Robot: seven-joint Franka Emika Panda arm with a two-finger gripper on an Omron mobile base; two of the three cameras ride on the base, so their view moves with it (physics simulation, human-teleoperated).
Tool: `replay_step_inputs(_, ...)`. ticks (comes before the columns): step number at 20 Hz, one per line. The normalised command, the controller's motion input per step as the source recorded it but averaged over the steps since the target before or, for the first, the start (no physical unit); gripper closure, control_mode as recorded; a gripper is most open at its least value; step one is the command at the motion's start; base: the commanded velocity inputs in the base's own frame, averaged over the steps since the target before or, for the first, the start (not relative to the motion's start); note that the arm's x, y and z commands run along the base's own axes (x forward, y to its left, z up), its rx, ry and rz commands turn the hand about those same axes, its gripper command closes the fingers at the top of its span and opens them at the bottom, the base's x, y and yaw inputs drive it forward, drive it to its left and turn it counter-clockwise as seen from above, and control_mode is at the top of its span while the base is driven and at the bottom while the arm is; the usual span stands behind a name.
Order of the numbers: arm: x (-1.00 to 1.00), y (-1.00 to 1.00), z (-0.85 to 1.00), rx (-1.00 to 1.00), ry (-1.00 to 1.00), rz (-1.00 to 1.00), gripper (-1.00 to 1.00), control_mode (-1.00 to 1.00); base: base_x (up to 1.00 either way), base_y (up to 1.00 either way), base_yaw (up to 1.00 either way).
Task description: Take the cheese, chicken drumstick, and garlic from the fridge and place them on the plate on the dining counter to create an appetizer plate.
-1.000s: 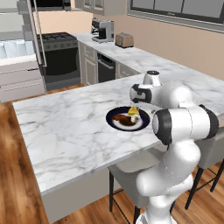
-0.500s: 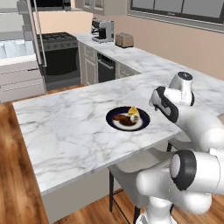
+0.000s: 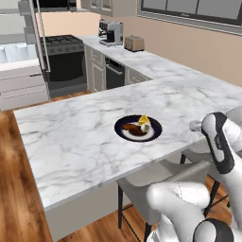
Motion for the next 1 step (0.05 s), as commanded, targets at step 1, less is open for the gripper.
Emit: replay_step_inputs(1,-0.59,-0.63,0.2,0.08,-0.17,0.13,-1.0,-1.0,0.0,0.0,0.0)
